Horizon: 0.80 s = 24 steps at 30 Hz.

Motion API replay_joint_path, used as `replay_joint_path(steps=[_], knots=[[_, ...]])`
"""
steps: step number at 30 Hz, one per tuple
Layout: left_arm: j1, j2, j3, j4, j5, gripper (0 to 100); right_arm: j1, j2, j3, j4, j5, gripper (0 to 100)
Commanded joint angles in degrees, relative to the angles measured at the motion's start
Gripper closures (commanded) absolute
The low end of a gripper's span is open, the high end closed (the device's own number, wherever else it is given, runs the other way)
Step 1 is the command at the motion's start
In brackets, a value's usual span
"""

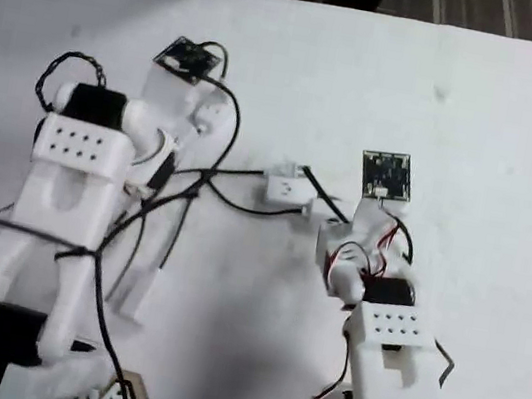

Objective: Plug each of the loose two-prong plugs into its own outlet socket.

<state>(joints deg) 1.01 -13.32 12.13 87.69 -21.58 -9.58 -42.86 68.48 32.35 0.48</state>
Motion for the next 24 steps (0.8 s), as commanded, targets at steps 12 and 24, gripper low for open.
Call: replay_joint_path(steps=[12, 24], knots=[[0.04, -13.14, -0.44, 5.89, -29.71, 98, 1.01, -0.04, -0.35, -0.92, -0.62, 98.1], [4.62, -23.16, 24.53, -5.45, -29.54, 80, 3.3, -0.31, -0.7, -1.01, -0.62, 98.1]])
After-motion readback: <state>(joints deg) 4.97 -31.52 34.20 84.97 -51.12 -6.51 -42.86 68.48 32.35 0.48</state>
